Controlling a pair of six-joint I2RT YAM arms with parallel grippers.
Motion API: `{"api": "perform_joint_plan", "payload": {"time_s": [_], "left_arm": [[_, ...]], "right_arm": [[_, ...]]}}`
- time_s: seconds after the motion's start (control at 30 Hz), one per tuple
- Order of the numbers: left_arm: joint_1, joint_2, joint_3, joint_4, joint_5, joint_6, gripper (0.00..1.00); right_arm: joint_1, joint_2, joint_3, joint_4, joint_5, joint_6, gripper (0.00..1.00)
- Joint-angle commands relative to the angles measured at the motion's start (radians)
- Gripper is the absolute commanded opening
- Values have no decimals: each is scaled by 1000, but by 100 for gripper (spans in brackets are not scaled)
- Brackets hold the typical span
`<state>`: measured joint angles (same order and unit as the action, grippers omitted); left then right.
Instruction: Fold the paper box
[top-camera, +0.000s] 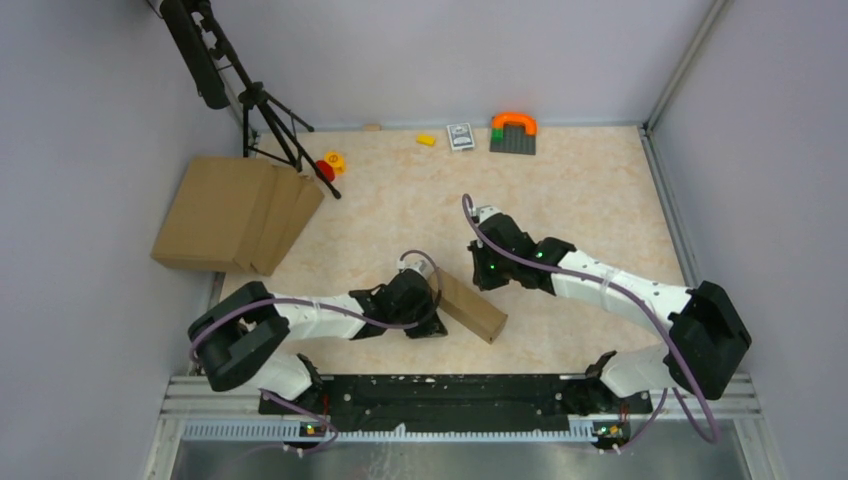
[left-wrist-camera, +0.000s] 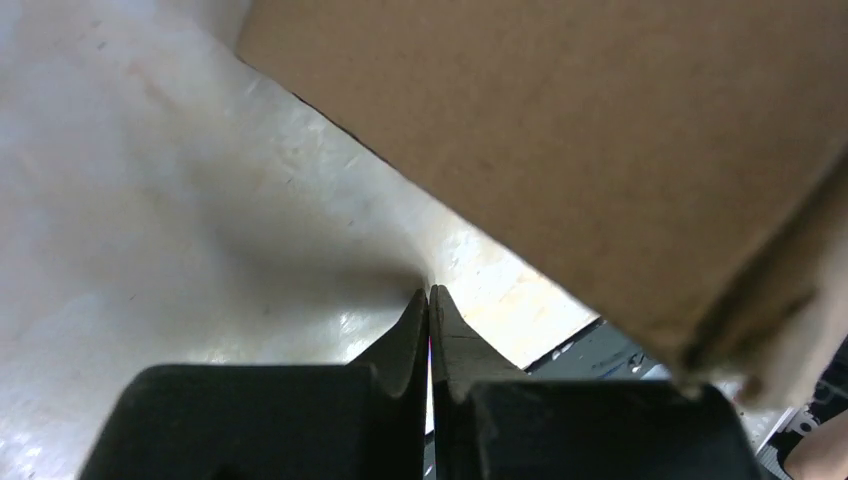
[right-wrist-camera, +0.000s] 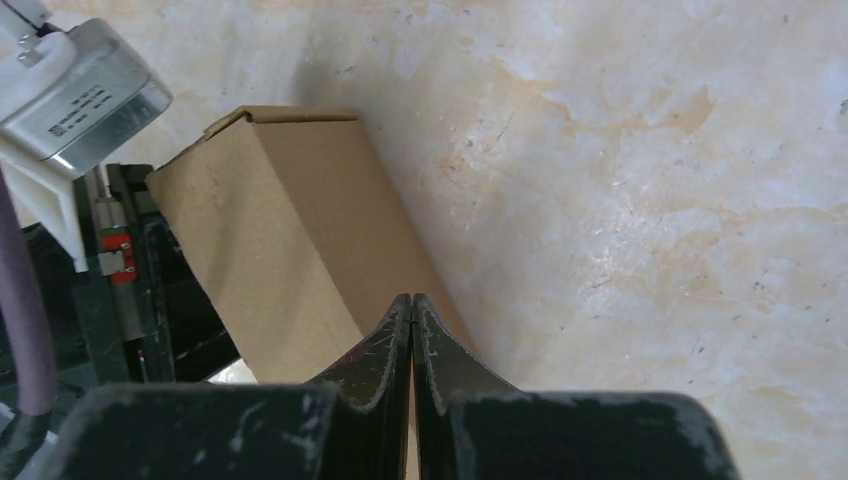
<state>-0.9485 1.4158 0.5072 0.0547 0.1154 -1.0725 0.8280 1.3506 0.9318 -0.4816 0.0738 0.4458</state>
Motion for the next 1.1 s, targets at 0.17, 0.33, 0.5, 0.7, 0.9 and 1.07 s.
{"api": "perform_joint_plan", "payload": {"time_s": [0.17,0.33,0.5,0.7,0.9,1.07], "left_arm": [[-1,123,61,159,-73,2,0],[10,185,76,313,-59,31,0],[40,145,92,238,6,71,0],[155,-115,64,-249,-139,183,0],[333,-348,46,-505,-72,326,0],[353,-370,109,-505,-65,365,0]], "right_arm": [[-4,-20,-10,67,-184,-1,0],[-3,-55,-37,73,-230,25,0],[-2,-63,-44,79,-232,41,0],[10,-23,-41,142,-278,67,0],[78,88,35,164,-253,74,0],[123,11,-6,156,-214,114,0]]}}
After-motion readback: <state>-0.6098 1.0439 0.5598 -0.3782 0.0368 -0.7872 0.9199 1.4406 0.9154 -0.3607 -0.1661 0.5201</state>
